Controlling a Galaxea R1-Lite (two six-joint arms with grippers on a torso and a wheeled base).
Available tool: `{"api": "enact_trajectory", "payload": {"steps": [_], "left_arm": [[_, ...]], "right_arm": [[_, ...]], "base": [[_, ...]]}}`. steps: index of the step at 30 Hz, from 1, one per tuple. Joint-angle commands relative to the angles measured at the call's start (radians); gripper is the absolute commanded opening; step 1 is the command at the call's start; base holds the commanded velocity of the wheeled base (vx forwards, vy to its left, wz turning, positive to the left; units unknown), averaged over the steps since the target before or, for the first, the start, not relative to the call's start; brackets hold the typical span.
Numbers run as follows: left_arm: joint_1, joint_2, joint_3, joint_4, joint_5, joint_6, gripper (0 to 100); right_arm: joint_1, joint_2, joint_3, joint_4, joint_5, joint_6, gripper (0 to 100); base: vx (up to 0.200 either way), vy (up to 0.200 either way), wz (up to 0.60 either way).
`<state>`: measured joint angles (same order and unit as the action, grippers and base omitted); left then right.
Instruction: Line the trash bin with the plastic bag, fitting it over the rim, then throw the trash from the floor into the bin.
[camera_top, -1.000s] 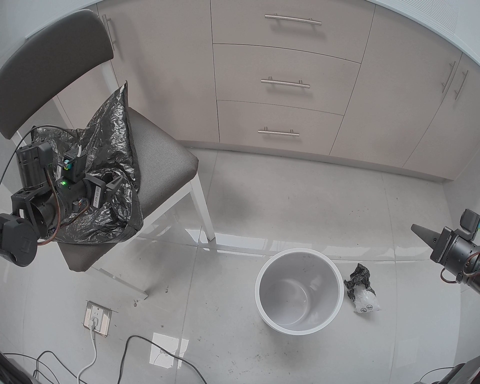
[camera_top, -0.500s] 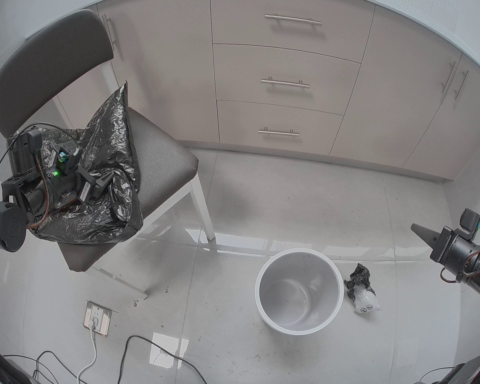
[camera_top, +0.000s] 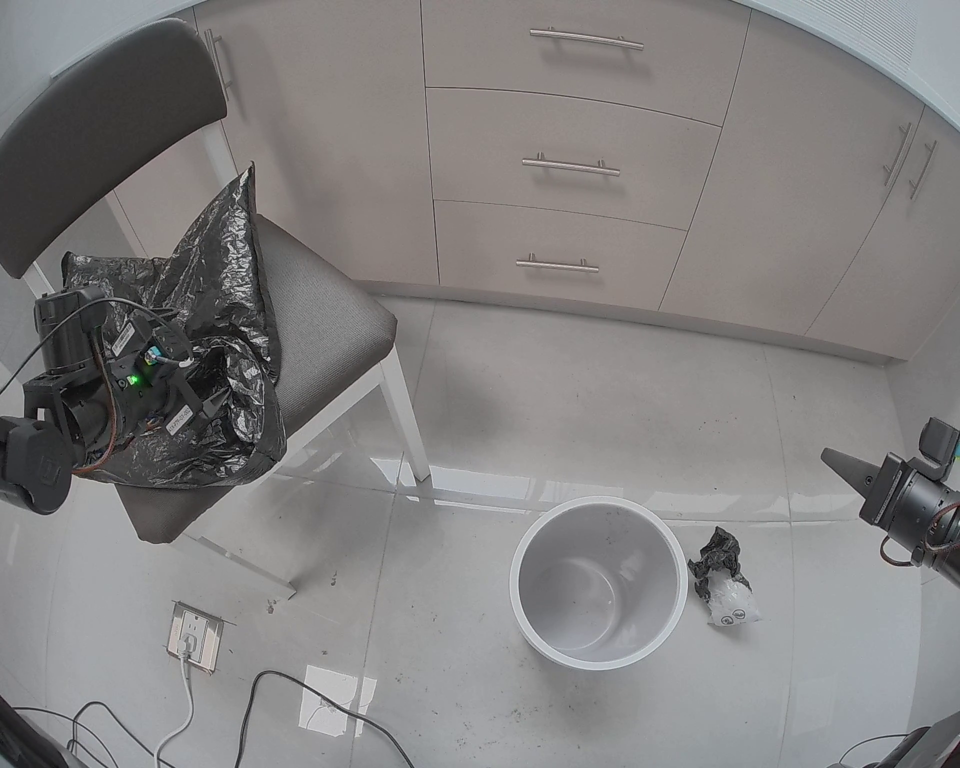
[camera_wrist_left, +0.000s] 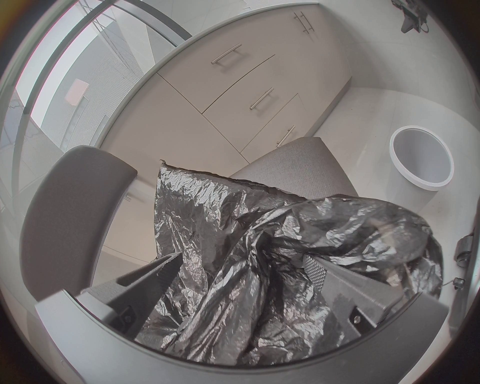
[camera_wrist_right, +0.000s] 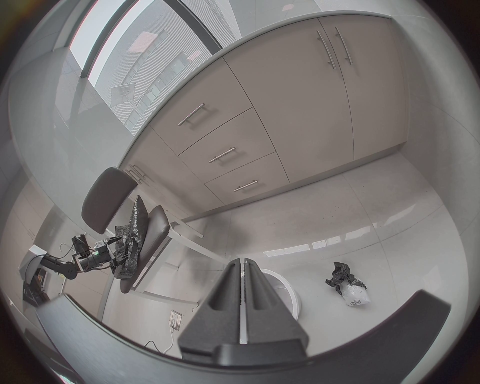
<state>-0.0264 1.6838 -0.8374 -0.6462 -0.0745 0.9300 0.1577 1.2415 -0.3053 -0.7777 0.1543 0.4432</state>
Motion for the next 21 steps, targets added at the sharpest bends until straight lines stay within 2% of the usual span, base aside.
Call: {"api": "enact_trajectory", "payload": {"steps": [1,21], "left_arm": [[-0.004,0.065,-0.046,-0.001,0.002,0.004,100],[-0.02,0.221,-0.215,0.008,0.018,0.001,100]], "right_arm": [[0.0,-0.002,-0.001,0.0,0.001,0.0,0],[-0.001,0.024,-0.001,-0.003,0.007,0.003,0]], "base": [[0.0,0.0,0.0],[0.0,0.0,0.0]]}}
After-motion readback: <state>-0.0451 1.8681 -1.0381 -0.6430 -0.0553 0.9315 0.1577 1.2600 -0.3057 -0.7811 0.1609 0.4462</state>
